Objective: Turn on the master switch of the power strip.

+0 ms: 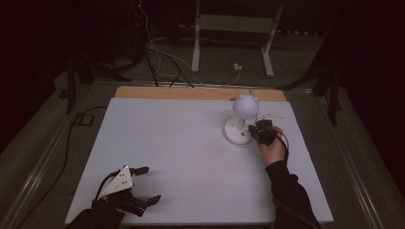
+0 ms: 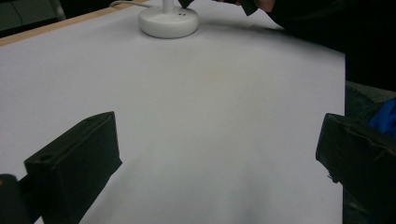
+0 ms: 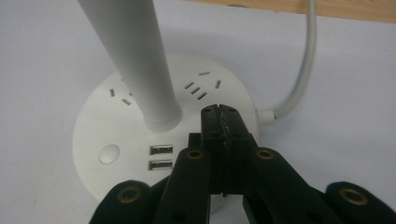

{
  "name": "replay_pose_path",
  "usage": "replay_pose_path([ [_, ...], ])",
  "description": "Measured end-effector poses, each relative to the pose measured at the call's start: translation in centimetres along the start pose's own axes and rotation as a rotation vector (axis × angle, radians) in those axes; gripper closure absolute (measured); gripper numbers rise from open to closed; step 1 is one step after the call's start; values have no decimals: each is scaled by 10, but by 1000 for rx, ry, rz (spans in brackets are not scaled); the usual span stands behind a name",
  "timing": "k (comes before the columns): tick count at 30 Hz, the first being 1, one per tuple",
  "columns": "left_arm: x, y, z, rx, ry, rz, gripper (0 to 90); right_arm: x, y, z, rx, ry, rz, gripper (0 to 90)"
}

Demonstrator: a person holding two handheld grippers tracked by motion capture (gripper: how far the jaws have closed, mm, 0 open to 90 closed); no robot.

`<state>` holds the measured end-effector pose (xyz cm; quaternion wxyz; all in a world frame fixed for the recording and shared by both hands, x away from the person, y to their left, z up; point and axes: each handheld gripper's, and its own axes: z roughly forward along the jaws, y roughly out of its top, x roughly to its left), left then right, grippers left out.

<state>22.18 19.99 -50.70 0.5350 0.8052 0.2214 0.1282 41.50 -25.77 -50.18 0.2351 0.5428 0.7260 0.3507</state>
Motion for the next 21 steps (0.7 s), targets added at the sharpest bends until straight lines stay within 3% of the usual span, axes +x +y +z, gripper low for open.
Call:
replay_pose_path([
  [6, 0, 0, 0, 3, -1, 2, 2, 4, 1, 1, 11, -23, -40, 898],
  [9, 0, 0, 0, 2, -1, 2, 2, 6, 1, 2, 12, 3, -53, 898],
  [14, 0, 0, 0, 1, -1, 3, 2, 8, 0, 3, -4, -24, -76, 899],
  [18, 0, 0, 0, 4, 0, 3, 2, 5, -1, 2, -5, -16, -49, 899],
  [21, 0, 0, 1, 5, -2, 0, 2, 5, -1, 2, -6, -23, -68, 899],
])
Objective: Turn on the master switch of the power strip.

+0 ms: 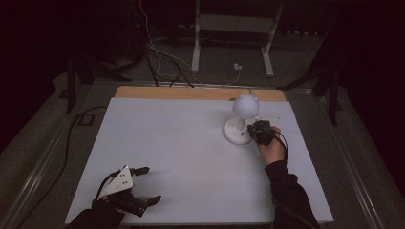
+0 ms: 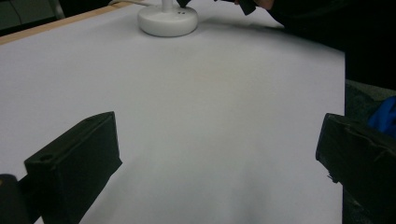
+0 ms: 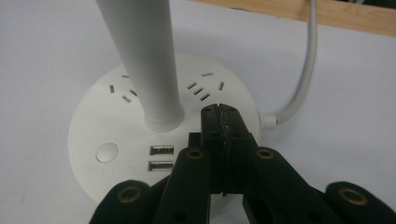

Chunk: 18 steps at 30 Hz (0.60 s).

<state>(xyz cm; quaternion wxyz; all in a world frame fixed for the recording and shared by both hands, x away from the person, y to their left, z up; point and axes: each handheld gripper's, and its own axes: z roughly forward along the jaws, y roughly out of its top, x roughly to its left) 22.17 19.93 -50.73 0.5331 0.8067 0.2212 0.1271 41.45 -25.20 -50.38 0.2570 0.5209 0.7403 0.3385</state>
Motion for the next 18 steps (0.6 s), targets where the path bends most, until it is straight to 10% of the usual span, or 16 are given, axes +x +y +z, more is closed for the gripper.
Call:
replay_pose_path([
  [18, -1, 0, -1, 1, -1, 5, 2, 7, -1, 2, 7, -53, -80, 900],
])
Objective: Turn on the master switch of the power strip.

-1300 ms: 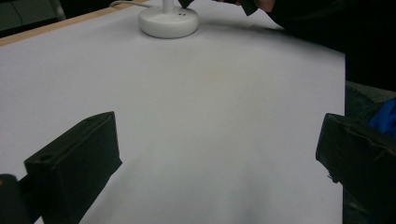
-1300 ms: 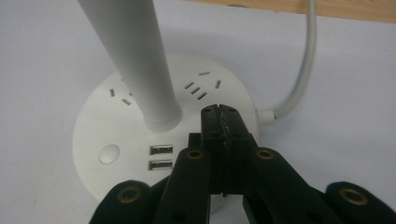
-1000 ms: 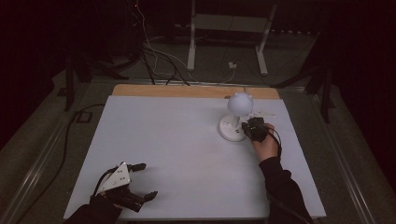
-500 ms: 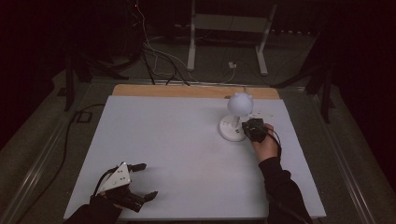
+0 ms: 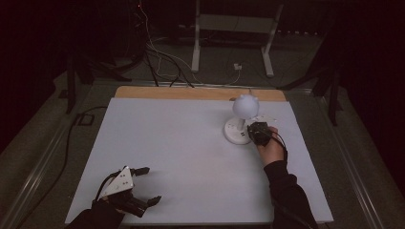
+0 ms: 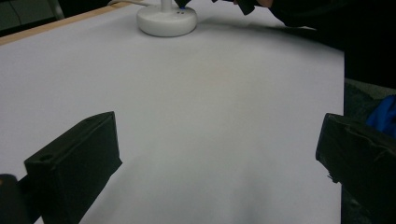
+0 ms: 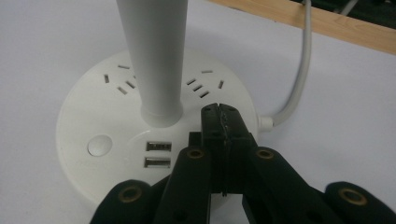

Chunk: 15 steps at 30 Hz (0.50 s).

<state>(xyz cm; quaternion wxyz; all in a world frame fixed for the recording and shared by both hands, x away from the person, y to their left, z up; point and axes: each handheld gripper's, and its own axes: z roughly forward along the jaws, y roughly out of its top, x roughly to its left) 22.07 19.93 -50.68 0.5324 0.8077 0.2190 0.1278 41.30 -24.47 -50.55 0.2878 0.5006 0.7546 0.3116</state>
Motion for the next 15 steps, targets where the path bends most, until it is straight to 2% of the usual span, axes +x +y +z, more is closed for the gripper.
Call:
replay_pose_path([
  [2, 0, 0, 0, 1, 0, 0, 2, -2, 0, 0, 6, 15, 5, 900],
  [8, 0, 0, 0, 1, -1, 1, 2, -3, 1, 1, 19, 21, 9, 900],
  [11, 0, 0, 0, -2, -1, 0, 2, -2, 0, 1, 12, 14, 13, 900],
  [13, 0, 0, 0, -1, -1, 1, 2, 1, 0, 1, 11, 2, -6, 900],
  [15, 1, 0, 0, -3, -2, 0, 2, 0, -1, 1, 8, 6, 3, 900],
])
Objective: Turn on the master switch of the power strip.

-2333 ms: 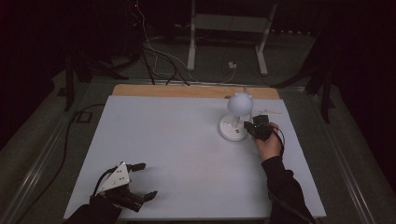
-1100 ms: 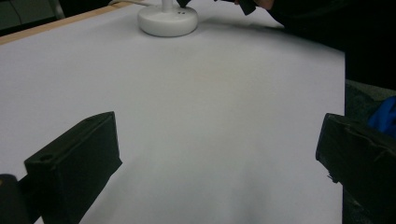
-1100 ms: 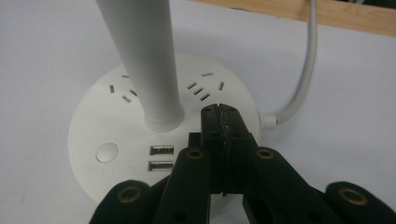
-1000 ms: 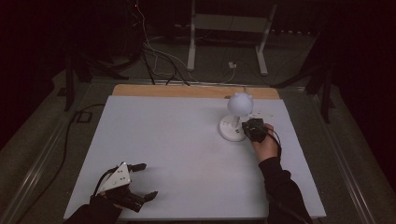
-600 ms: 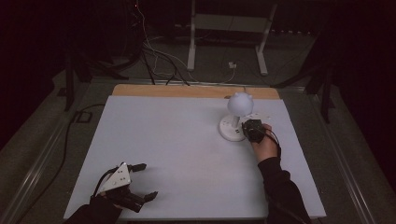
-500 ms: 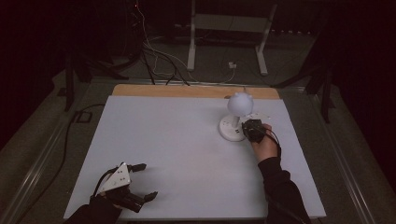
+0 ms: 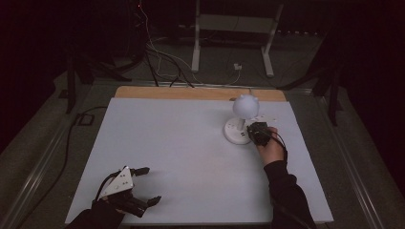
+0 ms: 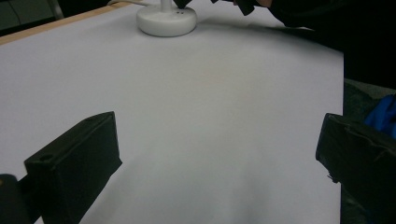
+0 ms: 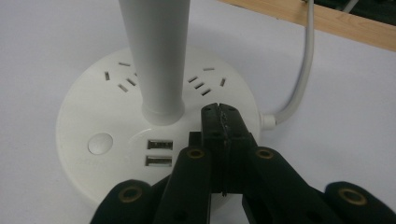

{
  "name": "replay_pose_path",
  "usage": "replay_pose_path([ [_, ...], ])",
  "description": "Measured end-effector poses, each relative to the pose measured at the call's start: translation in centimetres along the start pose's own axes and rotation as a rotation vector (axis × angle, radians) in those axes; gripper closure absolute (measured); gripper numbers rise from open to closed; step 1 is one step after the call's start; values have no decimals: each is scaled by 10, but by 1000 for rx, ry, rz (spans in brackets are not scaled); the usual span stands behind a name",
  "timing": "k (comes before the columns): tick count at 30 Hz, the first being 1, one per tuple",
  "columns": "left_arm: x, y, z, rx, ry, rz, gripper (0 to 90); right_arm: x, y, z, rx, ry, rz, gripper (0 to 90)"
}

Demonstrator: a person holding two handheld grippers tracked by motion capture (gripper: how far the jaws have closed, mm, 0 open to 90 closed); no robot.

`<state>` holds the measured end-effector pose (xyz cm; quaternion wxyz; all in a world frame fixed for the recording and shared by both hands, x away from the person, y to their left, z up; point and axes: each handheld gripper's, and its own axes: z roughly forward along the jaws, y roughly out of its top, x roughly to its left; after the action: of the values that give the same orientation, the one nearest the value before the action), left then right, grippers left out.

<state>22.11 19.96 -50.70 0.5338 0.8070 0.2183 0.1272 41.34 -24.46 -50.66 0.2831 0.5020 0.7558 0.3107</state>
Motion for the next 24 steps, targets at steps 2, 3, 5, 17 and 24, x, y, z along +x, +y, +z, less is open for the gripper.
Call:
replay_pose_path([
  [2, 0, 0, 0, -2, 2, -4, 2, -1, -1, 0, -10, 3, 8, 900],
  [3, 0, 0, -1, -2, 4, -2, 2, -1, -2, 0, -16, 5, 16, 900],
  [5, 0, 0, -1, -1, 5, -3, 2, -1, -2, -1, -13, 8, 17, 900],
  [17, 1, 0, -2, -7, 8, -2, 2, -13, 9, -16, -87, 76, 91, 799],
  [24, 0, 1, -2, -8, 12, 3, 2, -15, 10, -27, -107, 112, 101, 582],
])
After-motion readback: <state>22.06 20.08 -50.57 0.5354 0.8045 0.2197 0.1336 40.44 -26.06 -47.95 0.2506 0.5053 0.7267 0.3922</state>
